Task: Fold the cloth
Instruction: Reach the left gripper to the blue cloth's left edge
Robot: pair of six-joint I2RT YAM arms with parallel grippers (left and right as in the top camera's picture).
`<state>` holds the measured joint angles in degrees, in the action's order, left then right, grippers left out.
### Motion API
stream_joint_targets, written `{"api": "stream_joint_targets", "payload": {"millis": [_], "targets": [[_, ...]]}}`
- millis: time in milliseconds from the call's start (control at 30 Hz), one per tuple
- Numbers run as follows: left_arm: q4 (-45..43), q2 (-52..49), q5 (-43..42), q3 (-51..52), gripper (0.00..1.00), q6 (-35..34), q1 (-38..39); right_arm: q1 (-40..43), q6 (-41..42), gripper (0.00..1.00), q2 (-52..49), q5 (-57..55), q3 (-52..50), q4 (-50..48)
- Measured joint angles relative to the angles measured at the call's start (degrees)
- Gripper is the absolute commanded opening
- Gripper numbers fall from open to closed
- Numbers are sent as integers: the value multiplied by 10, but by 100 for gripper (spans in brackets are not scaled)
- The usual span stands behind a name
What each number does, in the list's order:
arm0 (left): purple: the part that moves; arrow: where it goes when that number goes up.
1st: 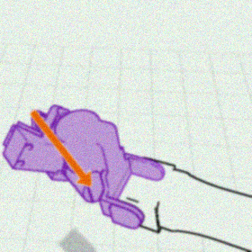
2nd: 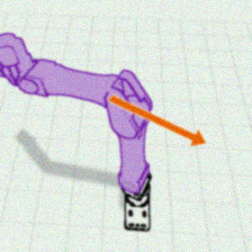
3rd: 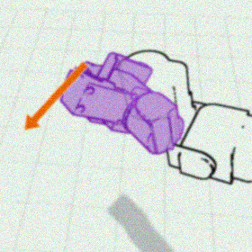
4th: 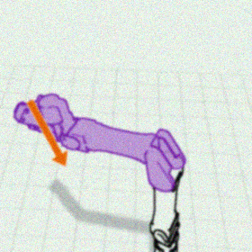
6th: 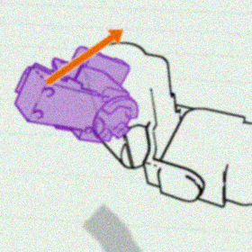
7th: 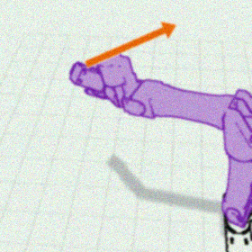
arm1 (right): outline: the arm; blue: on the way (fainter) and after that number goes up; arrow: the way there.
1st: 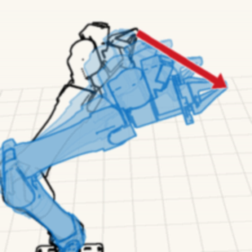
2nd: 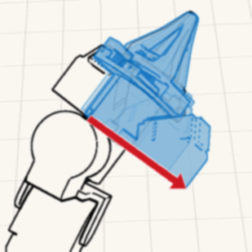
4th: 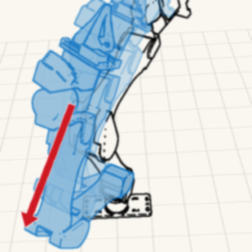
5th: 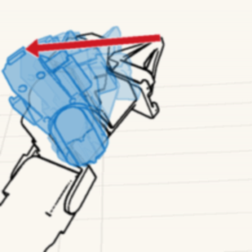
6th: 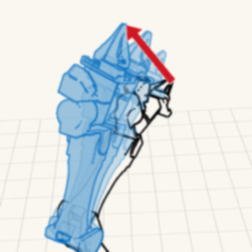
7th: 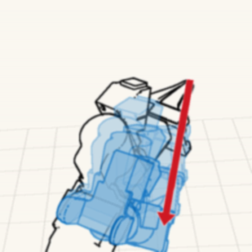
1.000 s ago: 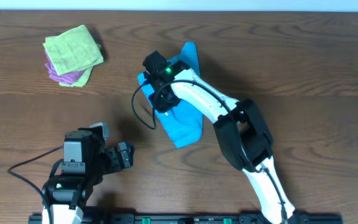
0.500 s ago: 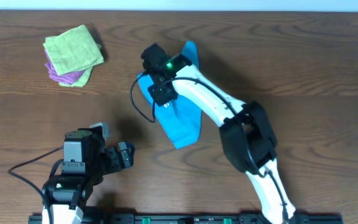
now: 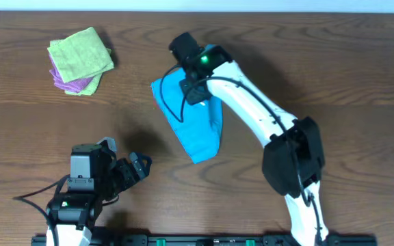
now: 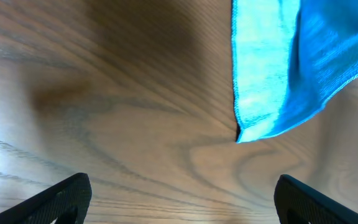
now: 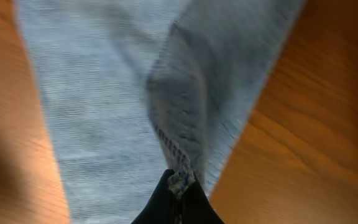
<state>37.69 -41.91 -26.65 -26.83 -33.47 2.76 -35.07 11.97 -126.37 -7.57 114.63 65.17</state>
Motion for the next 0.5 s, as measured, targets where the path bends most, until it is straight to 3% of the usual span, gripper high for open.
{"api": "stream_joint_targets", "payload": {"millis": [233,500], "targets": [[-23,-20,-20,0,95,0,2,52,-9,2,26,20,0,14],[-169,-120,-39,-1,95,-45,76,105,-26,2,62,29,0,49]]}}
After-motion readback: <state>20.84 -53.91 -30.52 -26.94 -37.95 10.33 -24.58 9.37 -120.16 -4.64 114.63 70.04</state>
